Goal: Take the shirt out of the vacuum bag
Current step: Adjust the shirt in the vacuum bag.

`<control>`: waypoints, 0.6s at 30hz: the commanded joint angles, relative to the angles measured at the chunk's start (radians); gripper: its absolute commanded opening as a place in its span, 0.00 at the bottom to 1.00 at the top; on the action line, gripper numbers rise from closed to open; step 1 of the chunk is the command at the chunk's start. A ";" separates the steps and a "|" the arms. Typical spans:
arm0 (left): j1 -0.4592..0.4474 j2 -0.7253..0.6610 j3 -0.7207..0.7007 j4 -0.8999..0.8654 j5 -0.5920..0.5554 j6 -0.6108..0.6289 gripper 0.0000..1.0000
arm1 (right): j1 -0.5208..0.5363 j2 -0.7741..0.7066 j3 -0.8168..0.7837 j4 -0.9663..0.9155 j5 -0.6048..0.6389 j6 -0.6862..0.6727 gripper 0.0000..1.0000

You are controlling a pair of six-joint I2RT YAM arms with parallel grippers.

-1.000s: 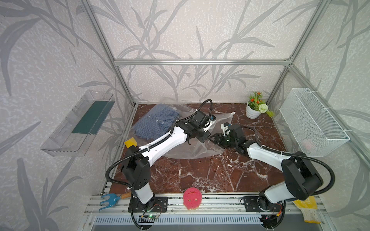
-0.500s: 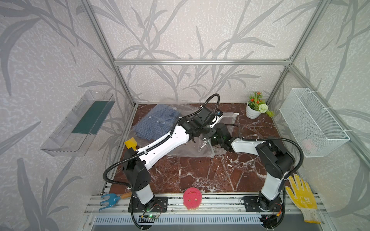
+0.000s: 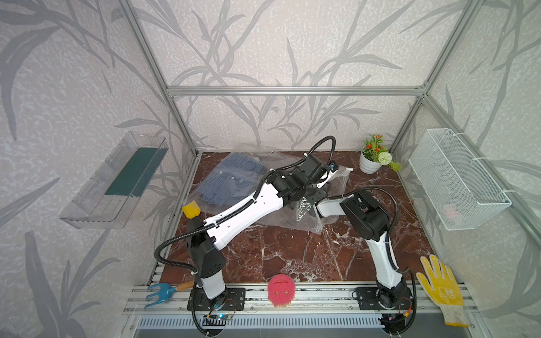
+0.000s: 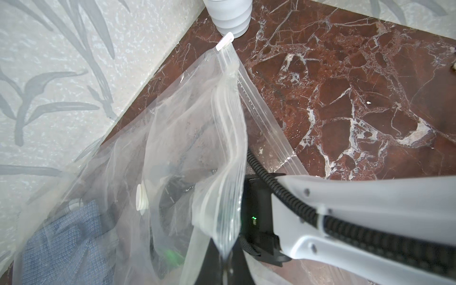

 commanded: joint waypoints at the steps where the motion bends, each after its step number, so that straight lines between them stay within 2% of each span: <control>1: -0.011 0.007 0.045 -0.011 0.014 0.021 0.00 | 0.013 0.065 0.062 0.075 -0.016 0.047 0.81; 14: -0.051 0.003 0.061 -0.030 0.050 0.017 0.00 | 0.055 0.302 0.429 -0.124 0.015 0.030 0.81; 18: -0.062 -0.015 0.060 -0.036 0.061 0.017 0.00 | 0.081 0.363 0.570 -0.283 0.048 -0.013 0.82</control>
